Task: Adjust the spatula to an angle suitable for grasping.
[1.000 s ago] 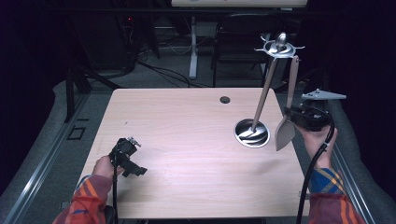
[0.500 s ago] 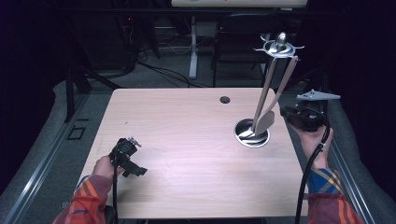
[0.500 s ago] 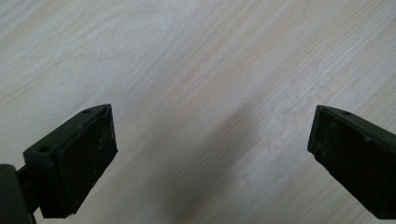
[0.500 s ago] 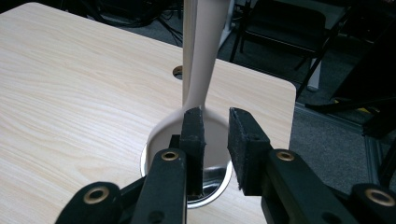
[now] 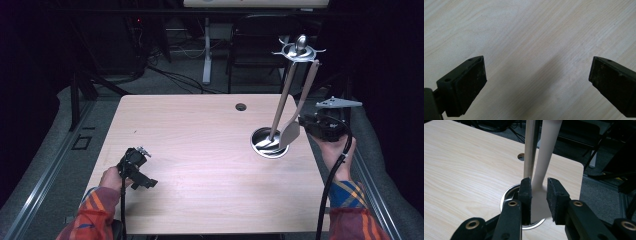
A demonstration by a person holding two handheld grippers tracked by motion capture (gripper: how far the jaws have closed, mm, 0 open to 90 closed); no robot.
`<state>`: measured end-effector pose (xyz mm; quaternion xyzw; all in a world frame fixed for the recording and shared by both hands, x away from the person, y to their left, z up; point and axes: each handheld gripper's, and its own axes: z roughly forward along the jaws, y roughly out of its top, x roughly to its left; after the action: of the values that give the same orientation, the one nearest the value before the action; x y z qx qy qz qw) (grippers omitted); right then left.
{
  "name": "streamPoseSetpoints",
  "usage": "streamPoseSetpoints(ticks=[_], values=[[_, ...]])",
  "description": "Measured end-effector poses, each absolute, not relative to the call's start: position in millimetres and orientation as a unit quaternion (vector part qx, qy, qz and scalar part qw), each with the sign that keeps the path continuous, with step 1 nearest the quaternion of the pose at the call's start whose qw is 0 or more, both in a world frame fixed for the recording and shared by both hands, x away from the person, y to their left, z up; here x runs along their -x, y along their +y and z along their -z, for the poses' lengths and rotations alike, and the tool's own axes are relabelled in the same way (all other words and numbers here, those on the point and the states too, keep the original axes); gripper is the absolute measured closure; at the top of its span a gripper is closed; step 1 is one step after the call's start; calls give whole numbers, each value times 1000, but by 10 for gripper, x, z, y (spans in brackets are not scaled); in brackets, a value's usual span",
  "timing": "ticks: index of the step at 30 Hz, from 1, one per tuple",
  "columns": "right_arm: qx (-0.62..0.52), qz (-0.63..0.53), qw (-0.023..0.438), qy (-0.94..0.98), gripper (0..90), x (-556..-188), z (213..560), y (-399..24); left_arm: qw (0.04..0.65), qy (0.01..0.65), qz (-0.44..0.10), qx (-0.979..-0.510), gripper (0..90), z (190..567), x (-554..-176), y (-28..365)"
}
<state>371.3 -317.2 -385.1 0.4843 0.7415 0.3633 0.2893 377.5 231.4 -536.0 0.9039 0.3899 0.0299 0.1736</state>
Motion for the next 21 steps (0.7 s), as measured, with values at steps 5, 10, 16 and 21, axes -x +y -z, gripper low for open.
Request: streamPoseSetpoints(ticks=[5, 10, 16, 21], values=[[-485, -357, 284, 746, 700, -3684, 3877, -3172, 174, 386, -33, -905, 12, 5333, -3750, 2309], [-482, -351, 274, 754, 636, -3614, 3884, -3173, 173, 386, -32, -905, 12, 5334, -3762, 2297], [-482, -340, 247, 769, 465, -3542, 3919, -3137, 175, 384, -32, -906, 13, 5333, -3760, 2285], [-470, -325, 232, 787, 308, -3505, 3959, -3043, 174, 385, -33, -906, 13, 5327, -3755, 2285]])
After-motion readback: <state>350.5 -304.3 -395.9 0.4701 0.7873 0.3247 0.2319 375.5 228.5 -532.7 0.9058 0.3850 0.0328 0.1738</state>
